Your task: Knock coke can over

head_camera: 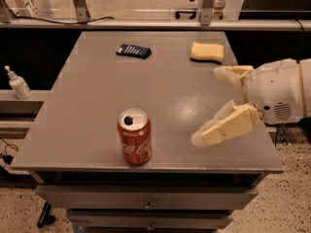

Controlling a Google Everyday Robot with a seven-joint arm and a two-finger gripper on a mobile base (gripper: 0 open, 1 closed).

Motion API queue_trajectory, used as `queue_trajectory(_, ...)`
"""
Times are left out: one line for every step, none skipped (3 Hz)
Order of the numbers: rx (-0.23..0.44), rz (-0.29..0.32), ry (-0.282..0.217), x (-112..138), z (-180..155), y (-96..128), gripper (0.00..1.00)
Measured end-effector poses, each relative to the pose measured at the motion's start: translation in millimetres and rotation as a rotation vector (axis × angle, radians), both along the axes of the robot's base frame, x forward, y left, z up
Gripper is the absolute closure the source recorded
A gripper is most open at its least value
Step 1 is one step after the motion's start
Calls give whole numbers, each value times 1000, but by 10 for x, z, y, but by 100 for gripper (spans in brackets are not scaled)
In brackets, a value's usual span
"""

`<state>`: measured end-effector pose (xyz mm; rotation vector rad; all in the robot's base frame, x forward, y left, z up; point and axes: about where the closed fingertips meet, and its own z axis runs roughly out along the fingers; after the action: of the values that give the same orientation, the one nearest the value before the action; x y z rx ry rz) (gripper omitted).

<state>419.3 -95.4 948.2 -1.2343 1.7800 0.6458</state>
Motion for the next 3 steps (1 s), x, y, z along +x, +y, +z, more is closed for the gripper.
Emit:
queue_trajectory(36,118,-52,-114,-65,156,0)
queue_trajectory(74,244,-119,-216,-201,351,0)
queue_trajectory(121,334,-153,-291,-327,522,0)
